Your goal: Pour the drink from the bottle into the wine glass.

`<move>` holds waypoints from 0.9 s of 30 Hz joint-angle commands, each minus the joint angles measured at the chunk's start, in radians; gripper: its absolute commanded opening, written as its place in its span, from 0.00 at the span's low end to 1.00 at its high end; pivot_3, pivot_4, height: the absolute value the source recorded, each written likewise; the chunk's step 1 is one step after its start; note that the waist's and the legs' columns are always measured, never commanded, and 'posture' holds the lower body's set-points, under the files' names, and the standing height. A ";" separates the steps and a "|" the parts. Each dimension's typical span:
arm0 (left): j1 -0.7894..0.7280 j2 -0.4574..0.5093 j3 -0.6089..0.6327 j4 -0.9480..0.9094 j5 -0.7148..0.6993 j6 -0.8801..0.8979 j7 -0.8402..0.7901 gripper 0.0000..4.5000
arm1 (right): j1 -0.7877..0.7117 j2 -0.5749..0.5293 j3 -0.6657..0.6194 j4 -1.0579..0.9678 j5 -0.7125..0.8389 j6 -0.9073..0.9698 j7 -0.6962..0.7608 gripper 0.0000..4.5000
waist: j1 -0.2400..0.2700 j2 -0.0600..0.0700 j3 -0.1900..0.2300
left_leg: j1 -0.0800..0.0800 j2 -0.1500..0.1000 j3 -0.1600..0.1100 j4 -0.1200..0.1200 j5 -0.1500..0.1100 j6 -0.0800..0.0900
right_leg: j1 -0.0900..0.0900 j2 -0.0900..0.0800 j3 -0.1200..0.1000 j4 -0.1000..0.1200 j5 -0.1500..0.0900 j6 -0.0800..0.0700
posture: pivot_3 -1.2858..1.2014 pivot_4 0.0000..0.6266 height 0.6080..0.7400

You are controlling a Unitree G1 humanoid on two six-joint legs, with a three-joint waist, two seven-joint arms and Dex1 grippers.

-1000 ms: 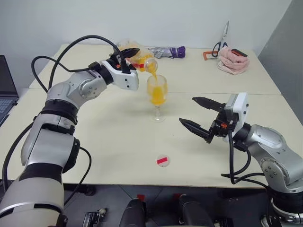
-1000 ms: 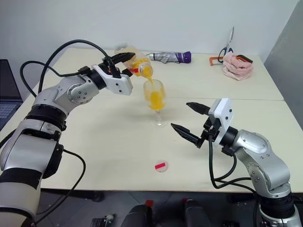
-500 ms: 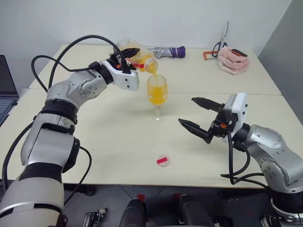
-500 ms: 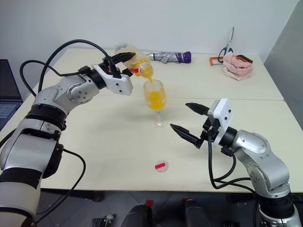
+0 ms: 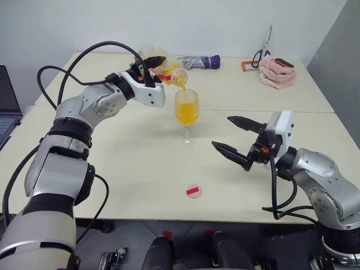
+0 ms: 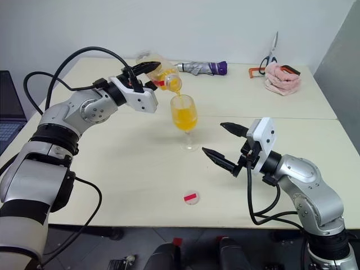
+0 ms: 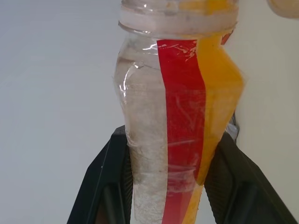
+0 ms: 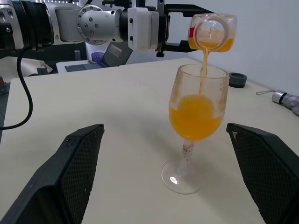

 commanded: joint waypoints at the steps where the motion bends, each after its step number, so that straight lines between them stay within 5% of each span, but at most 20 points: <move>1: -0.045 0.015 0.005 -0.017 -0.012 0.000 0.019 0.37 | -0.006 0.000 -0.011 -0.026 0.014 -0.008 -0.004 1.00 | 0.000 0.000 0.000 | 0.000 0.000 0.000 0.000 0.000 0.000 | 0.000 0.000 0.000 0.000 0.000 0.000 | 0.52 0.24 1.00; 27: -0.018 -0.029 0.047 -0.019 -0.117 0.045 -0.081 0.37 | -0.007 0.018 -0.016 -0.024 0.001 -0.024 -0.019 1.00 | 0.000 0.000 0.000 | 0.000 0.000 0.000 0.000 0.000 0.000 | 0.000 0.000 0.000 0.000 0.000 0.000 | 0.52 0.24 1.00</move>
